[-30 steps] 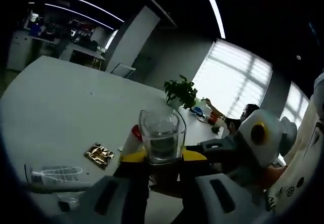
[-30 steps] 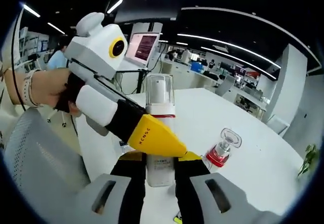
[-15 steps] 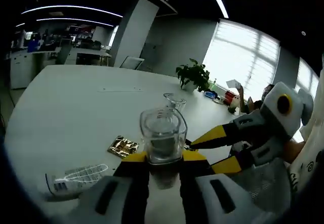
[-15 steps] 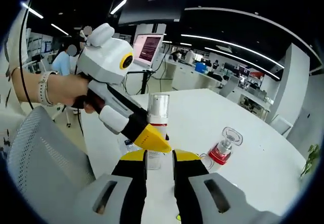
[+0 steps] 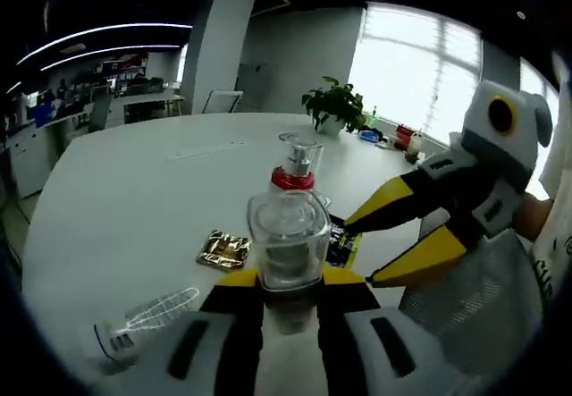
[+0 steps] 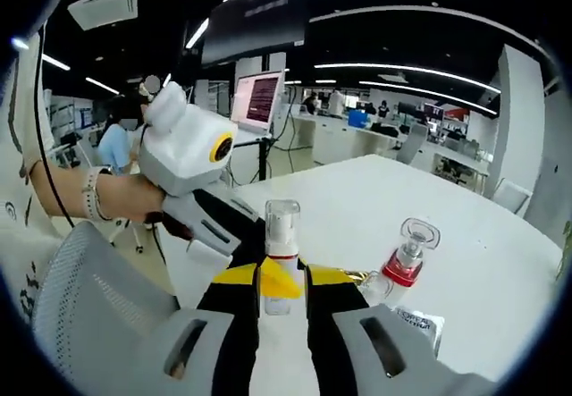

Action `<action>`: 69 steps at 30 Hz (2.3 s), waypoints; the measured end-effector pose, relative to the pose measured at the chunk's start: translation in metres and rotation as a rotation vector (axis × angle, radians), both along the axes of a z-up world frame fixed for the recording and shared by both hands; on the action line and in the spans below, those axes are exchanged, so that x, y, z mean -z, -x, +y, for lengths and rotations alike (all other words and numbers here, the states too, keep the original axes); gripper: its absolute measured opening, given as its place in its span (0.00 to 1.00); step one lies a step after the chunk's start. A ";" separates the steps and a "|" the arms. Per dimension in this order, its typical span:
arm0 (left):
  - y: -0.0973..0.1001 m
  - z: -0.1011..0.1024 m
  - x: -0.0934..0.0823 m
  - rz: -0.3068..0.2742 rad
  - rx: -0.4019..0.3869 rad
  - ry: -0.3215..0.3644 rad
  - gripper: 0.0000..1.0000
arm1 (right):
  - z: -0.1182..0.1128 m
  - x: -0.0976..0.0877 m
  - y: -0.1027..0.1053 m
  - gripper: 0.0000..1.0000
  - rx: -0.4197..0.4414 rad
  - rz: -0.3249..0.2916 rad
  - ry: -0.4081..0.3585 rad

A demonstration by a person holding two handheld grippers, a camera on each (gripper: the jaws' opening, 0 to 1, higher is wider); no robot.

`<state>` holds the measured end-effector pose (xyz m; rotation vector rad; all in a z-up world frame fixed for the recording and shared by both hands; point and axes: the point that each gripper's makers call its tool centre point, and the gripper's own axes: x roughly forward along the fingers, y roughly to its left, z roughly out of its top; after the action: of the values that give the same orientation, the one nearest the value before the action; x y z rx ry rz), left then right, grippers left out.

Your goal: Arrange the skincare products in the storage area until every visible bottle or jar stands upright without overlapping.

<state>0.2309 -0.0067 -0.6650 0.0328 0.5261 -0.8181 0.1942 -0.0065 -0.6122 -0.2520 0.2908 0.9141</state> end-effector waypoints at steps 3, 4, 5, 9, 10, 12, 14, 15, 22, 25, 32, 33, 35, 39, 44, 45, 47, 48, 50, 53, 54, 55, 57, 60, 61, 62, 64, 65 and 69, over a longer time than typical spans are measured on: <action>0.002 -0.004 0.002 -0.006 0.016 -0.015 0.16 | 0.002 0.001 -0.001 0.20 -0.004 0.012 0.000; 0.003 -0.005 0.002 -0.006 0.021 -0.015 0.16 | 0.003 0.001 -0.001 0.20 -0.007 0.011 0.002; 0.003 -0.006 0.003 -0.006 0.028 -0.018 0.16 | 0.004 0.000 0.000 0.21 -0.010 0.010 0.000; 0.007 -0.011 0.005 -0.029 0.067 -0.064 0.16 | 0.006 0.000 -0.001 0.23 -0.006 0.002 0.004; 0.009 -0.012 0.006 -0.035 0.080 -0.078 0.16 | 0.006 -0.001 -0.003 0.23 -0.002 0.002 -0.003; 0.011 -0.014 0.007 -0.048 0.102 -0.098 0.16 | 0.006 -0.002 -0.004 0.23 0.000 0.006 -0.008; 0.016 -0.020 0.008 -0.071 0.153 -0.126 0.16 | 0.006 -0.002 -0.005 0.23 -0.002 0.002 -0.003; 0.017 -0.020 0.008 -0.082 0.163 -0.133 0.16 | 0.006 -0.002 -0.005 0.22 -0.004 0.002 -0.003; 0.022 -0.024 0.009 -0.139 0.268 -0.184 0.16 | 0.006 0.001 -0.004 0.21 -0.038 0.014 -0.017; 0.028 -0.030 0.008 -0.145 0.319 -0.174 0.16 | 0.008 0.003 -0.002 0.21 -0.046 0.013 -0.015; 0.034 -0.034 0.013 -0.123 0.392 -0.142 0.16 | 0.007 0.007 -0.003 0.22 -0.079 0.007 -0.012; 0.035 -0.034 0.014 -0.118 0.398 -0.137 0.16 | 0.008 0.008 -0.002 0.22 -0.092 0.000 -0.007; 0.040 -0.036 0.015 -0.111 0.443 -0.119 0.16 | 0.007 0.009 -0.001 0.22 -0.109 0.003 -0.008; 0.048 -0.040 0.013 -0.131 0.522 -0.086 0.16 | 0.008 0.011 0.003 0.23 -0.153 0.019 -0.055; 0.052 -0.041 0.020 -0.120 0.579 -0.108 0.17 | 0.008 0.017 0.002 0.23 -0.180 0.025 -0.061; 0.054 -0.042 0.021 -0.123 0.595 -0.111 0.16 | 0.008 0.019 0.004 0.24 -0.191 0.026 -0.061; 0.055 -0.041 0.023 -0.118 0.612 -0.114 0.17 | 0.009 0.020 0.004 0.23 -0.195 0.037 -0.061; 0.055 -0.042 0.024 -0.118 0.616 -0.113 0.17 | 0.008 0.021 0.003 0.23 -0.193 0.039 -0.059; 0.054 -0.043 0.025 -0.119 0.615 -0.112 0.17 | 0.008 0.023 0.003 0.23 -0.187 0.052 -0.058; 0.052 -0.044 0.026 -0.129 0.608 -0.105 0.17 | 0.007 0.025 0.002 0.23 -0.179 0.059 -0.057; 0.052 -0.044 0.027 -0.127 0.608 -0.104 0.17 | 0.007 0.026 0.001 0.22 -0.178 0.062 -0.055; 0.051 -0.044 0.028 -0.123 0.603 -0.102 0.17 | 0.006 0.027 0.000 0.22 -0.174 0.070 -0.057; 0.049 -0.044 0.029 -0.120 0.593 -0.102 0.17 | 0.006 0.028 -0.002 0.22 -0.166 0.077 -0.062; 0.044 -0.044 0.031 -0.143 0.572 -0.104 0.19 | 0.006 0.030 -0.005 0.22 -0.147 0.087 -0.074; 0.041 -0.044 0.031 -0.153 0.562 -0.104 0.21 | 0.005 0.030 -0.007 0.22 -0.141 0.087 -0.073; 0.039 -0.042 0.035 -0.141 0.549 -0.118 0.21 | 0.005 0.029 -0.008 0.22 -0.136 0.088 -0.080; 0.035 -0.040 0.038 -0.128 0.520 -0.113 0.23 | 0.005 0.029 -0.012 0.22 -0.118 0.097 -0.082; 0.034 -0.039 0.039 -0.124 0.509 -0.105 0.25 | 0.004 0.031 -0.014 0.22 -0.113 0.096 -0.070; 0.026 -0.035 0.037 -0.147 0.459 -0.092 0.26 | 0.004 0.033 -0.018 0.22 -0.093 0.084 -0.066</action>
<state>0.2045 -0.0416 -0.7016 0.3050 0.4204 -1.2277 0.2124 -0.0026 -0.6455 -0.1674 0.3283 1.0263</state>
